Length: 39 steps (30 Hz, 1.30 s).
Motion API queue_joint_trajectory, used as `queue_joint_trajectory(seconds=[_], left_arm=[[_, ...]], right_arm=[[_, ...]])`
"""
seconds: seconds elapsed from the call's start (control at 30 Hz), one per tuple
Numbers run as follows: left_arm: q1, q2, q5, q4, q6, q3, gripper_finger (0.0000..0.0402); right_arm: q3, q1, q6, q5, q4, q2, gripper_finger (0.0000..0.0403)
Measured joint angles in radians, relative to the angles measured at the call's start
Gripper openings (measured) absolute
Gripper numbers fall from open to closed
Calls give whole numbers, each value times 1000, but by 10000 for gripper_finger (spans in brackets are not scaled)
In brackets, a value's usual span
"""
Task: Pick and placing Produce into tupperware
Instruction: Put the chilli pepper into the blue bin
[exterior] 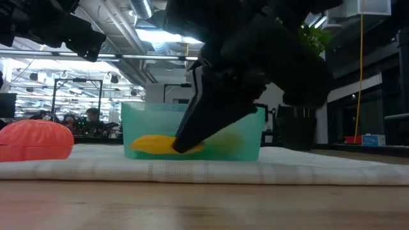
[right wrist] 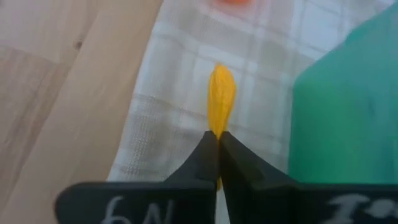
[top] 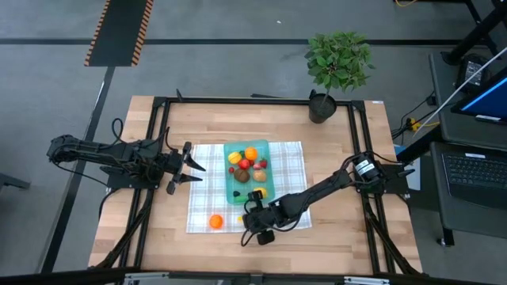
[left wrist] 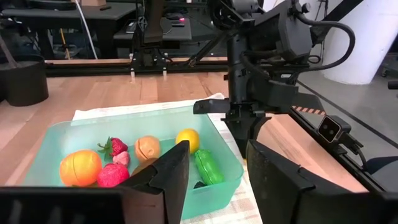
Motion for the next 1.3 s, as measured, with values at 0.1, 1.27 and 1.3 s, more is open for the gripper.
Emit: queue_joint_trajectory(seconds=[0.1,1.27,1.3], left_arm=[[0,0,0,0,0,0,148],[0,0,-1,-6,-16,0,147],[0,0,-1,-6,-16,0,149]], right_arm=[[23,-4,50,0,-63,0,7],[-401,-23,-11,64,327,-475,6],[-440,-26,-12,65,364,-502,6]])
